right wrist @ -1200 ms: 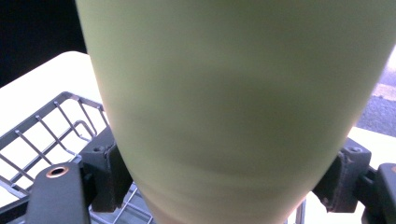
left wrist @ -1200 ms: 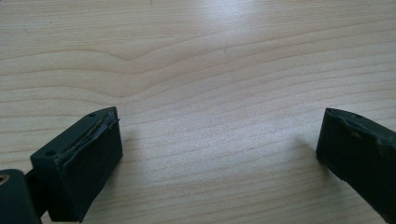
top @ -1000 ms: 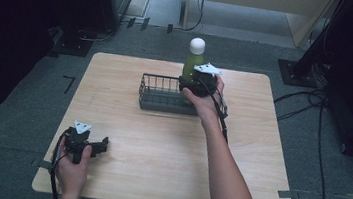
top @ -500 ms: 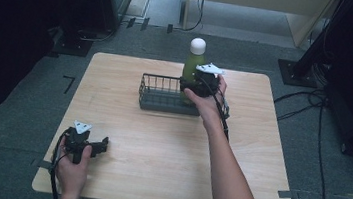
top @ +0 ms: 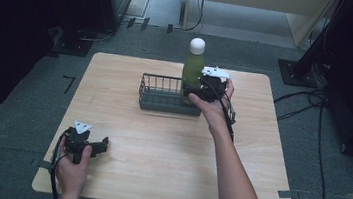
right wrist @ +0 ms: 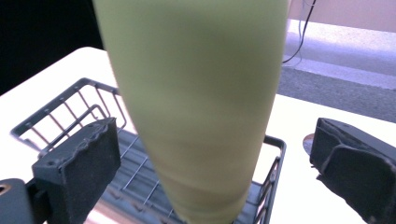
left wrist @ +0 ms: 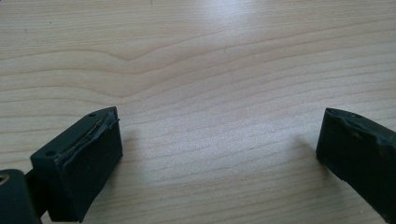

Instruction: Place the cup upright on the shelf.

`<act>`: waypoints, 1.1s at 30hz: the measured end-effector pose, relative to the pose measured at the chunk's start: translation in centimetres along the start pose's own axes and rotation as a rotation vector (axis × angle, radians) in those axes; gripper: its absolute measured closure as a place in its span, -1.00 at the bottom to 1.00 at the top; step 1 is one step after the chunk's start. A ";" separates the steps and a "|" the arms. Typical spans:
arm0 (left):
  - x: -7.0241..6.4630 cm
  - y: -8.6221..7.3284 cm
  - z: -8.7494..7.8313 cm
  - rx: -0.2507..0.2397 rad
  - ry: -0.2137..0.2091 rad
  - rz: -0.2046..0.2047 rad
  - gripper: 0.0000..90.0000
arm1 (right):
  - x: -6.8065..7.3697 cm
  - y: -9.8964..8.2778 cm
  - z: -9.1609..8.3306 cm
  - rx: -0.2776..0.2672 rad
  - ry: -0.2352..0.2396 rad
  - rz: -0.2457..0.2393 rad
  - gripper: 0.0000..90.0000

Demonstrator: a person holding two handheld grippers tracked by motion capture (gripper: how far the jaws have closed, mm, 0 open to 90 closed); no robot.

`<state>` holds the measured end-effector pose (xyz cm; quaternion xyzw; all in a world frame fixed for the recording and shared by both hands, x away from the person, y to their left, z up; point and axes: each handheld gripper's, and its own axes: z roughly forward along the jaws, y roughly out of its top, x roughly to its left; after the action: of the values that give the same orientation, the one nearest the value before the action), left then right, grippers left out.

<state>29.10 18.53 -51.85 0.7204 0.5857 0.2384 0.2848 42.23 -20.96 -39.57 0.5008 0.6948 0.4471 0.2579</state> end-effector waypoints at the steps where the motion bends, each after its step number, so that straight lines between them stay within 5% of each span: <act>1: 0.0 0.0 0.0 0.001 0.000 0.000 -0.98 | 0.0 -0.1 -0.3 -0.001 0.004 0.005 -0.98; 16: 0.0 0.0 0.0 0.001 0.000 0.000 -0.98 | -1.0 -3.8 -3.9 0.027 0.009 0.025 -1.00; 33: 0.0 0.0 0.0 0.001 0.000 0.003 -0.98 | -5.1 -10.8 -7.5 0.079 -0.067 0.083 -1.00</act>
<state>29.10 18.55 -51.85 0.7213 0.5849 0.2387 0.2840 33.01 -29.43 -46.05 0.5536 0.6817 0.4126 0.2421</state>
